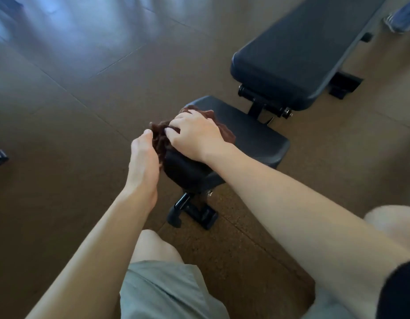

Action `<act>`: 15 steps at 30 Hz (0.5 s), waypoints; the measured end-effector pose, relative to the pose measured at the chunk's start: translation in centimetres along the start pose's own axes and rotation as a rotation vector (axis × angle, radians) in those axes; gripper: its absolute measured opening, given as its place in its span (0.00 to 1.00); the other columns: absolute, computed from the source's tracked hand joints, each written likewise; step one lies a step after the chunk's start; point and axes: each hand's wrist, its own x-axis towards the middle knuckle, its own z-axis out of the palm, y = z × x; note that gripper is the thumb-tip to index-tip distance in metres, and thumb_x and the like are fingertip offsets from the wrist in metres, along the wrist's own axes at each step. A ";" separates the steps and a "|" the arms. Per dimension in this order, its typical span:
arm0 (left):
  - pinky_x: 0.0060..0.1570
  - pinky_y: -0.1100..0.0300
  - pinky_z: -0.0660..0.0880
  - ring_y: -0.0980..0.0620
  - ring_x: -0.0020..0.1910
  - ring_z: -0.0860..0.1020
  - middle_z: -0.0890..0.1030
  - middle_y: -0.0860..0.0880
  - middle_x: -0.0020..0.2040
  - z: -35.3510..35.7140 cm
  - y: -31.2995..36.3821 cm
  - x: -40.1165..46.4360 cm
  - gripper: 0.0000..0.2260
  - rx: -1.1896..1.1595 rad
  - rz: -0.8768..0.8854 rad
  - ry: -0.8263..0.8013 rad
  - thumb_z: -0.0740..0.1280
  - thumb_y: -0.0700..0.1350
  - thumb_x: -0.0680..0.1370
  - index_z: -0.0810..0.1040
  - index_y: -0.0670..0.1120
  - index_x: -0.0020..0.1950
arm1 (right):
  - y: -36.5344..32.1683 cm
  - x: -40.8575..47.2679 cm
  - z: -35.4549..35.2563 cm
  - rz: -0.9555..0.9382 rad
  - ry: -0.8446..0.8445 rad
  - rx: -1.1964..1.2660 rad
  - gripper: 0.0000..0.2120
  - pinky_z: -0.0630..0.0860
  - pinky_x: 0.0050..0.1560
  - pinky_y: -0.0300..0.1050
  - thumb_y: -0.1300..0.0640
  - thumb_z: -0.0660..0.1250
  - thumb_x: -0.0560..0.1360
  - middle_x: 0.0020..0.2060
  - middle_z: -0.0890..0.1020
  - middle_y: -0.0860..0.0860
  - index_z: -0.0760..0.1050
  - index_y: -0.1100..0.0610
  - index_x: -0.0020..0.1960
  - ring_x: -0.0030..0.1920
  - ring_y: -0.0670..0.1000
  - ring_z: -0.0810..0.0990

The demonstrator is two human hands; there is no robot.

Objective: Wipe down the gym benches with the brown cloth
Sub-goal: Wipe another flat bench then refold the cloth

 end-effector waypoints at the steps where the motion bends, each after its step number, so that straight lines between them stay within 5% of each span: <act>1: 0.62 0.53 0.72 0.50 0.66 0.78 0.79 0.50 0.68 0.8 0.5 -0.1 0.29 0.075 0.059 0.040 0.58 0.64 0.79 0.71 0.51 0.76 | 1.0 -0.3 0.0 -0.018 0.103 0.068 0.17 0.71 0.70 0.59 0.48 0.58 0.83 0.64 0.82 0.49 0.84 0.51 0.59 0.68 0.53 0.75; 5: 0.64 0.61 0.64 0.57 0.65 0.69 0.70 0.55 0.68 5.9 2.9 -1.1 0.27 0.297 0.254 0.070 0.59 0.53 0.86 0.55 0.52 0.84 | 5.1 -1.2 -1.4 0.077 0.303 0.443 0.16 0.79 0.57 0.46 0.50 0.59 0.86 0.53 0.86 0.51 0.84 0.56 0.58 0.54 0.51 0.83; 7: 0.63 0.60 0.63 0.56 0.66 0.70 0.71 0.56 0.71 8.6 3.5 -1.9 0.29 0.385 0.304 0.055 0.59 0.53 0.85 0.52 0.55 0.84 | 6.9 -1.1 -2.8 0.215 0.243 0.939 0.18 0.80 0.52 0.48 0.47 0.60 0.85 0.48 0.86 0.56 0.83 0.58 0.56 0.50 0.51 0.84; 9: 0.69 0.55 0.65 0.53 0.72 0.69 0.69 0.53 0.77 11.4 3.8 -2.7 0.30 0.441 0.360 0.038 0.60 0.55 0.84 0.51 0.59 0.84 | 9.0 -1.5 -4.4 0.250 0.111 1.594 0.23 0.77 0.66 0.56 0.43 0.60 0.83 0.61 0.84 0.61 0.79 0.59 0.66 0.61 0.57 0.82; 11: 0.71 0.57 0.63 0.53 0.76 0.67 0.66 0.51 0.79 14.1 3.8 -3.2 0.29 0.455 0.421 0.049 0.60 0.55 0.84 0.51 0.60 0.83 | 12.0 -3.3 -6.1 0.116 0.023 2.004 0.26 0.68 0.74 0.65 0.42 0.52 0.87 0.77 0.70 0.62 0.70 0.57 0.76 0.75 0.63 0.71; 13: 0.70 0.59 0.61 0.54 0.77 0.65 0.66 0.51 0.79 16.8 3.7 -3.7 0.28 0.452 0.471 0.066 0.60 0.54 0.85 0.52 0.60 0.83 | 15.4 -4.3 -8.6 -0.012 -0.045 2.198 0.28 0.66 0.75 0.68 0.40 0.48 0.87 0.81 0.63 0.61 0.63 0.55 0.80 0.79 0.65 0.64; 15: 0.72 0.58 0.61 0.56 0.77 0.65 0.66 0.51 0.79 19.6 3.5 -4.1 0.27 0.450 0.476 0.085 0.59 0.54 0.85 0.53 0.61 0.83 | 18.3 -4.3 -12.4 0.034 0.051 2.176 0.26 0.67 0.75 0.65 0.41 0.50 0.87 0.76 0.71 0.60 0.68 0.56 0.75 0.75 0.63 0.71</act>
